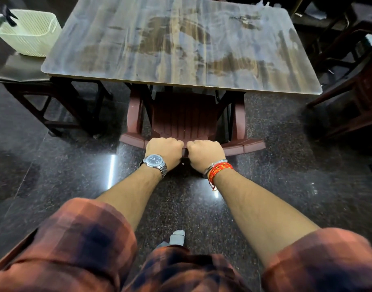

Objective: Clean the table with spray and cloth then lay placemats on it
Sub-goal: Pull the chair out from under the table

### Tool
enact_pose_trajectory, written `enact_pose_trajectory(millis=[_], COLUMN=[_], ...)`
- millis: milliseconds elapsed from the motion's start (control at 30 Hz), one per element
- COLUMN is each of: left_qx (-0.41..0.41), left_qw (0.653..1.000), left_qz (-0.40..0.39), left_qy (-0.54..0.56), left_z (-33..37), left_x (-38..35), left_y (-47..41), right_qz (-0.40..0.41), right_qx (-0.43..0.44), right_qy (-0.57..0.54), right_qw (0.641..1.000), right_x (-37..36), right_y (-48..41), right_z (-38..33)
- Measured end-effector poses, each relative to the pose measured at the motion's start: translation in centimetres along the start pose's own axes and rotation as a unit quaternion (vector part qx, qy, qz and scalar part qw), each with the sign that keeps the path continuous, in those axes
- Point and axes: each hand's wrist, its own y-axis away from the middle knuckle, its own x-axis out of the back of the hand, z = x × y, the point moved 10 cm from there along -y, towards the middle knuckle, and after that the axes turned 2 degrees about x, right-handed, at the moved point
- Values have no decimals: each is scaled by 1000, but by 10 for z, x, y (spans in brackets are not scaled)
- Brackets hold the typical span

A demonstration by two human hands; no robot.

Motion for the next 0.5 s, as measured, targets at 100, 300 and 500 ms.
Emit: enact_pose_trajectory(millis=[100, 300, 500], left_qx=[-7, -161, -170], left_qw=[1000, 986, 980], left_qz=[-9, 14, 64], left_qy=[8, 40, 79], left_z=[1, 35, 116], left_x=[2, 33, 90], left_y=[3, 0, -73], right_qz=[-7, 23, 87], right_qx=[-3, 117, 22], right_qy=[-19, -95, -96], right_qw=[1000, 988, 991], right_x=[-1, 12, 28], right_y=[0, 26, 41], right_z=[0, 24, 170])
